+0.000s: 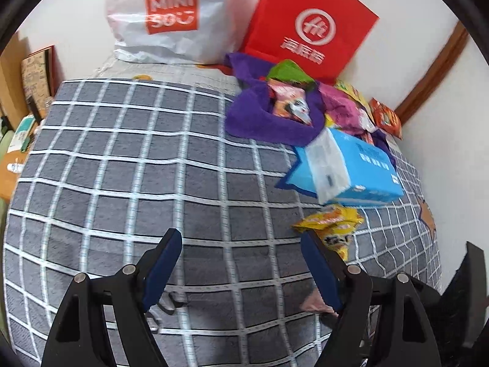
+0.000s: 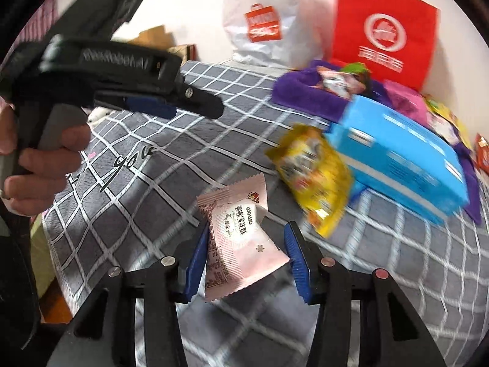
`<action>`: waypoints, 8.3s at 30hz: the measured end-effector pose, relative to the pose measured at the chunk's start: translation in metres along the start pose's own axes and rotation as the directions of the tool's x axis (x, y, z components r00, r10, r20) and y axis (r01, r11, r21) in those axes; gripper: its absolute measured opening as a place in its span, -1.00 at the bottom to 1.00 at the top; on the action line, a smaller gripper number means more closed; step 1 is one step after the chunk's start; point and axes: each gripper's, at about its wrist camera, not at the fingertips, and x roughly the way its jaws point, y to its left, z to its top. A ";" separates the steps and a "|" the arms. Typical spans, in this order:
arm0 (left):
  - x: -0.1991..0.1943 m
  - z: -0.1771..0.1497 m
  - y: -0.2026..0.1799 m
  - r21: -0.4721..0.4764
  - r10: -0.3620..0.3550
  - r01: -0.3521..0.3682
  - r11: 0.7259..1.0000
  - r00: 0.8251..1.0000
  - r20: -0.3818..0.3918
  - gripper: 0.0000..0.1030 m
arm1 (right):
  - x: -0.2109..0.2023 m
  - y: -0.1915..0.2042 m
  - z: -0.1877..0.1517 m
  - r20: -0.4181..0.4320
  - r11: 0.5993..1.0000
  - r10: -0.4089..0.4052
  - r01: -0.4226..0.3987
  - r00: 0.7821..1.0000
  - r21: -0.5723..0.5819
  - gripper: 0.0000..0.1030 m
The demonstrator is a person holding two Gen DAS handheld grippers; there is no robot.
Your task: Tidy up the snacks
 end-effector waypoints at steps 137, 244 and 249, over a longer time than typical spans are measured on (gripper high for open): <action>0.075 0.203 -0.088 0.125 -0.033 0.025 0.992 0.997 0.065 0.02 | -0.015 -0.284 0.180 0.037 0.914 -0.233 0.206 0.972 0.349 -0.06; -0.116 -0.022 -0.148 0.232 0.009 -0.074 0.970 0.963 0.269 0.87 | -0.192 -0.083 0.019 0.023 0.810 -0.463 0.412 0.886 0.417 0.62; -0.130 -0.038 -0.155 0.239 0.009 -0.084 0.967 0.954 0.300 0.93 | -0.208 -0.072 0.004 0.050 0.801 -0.480 0.415 0.876 0.431 0.78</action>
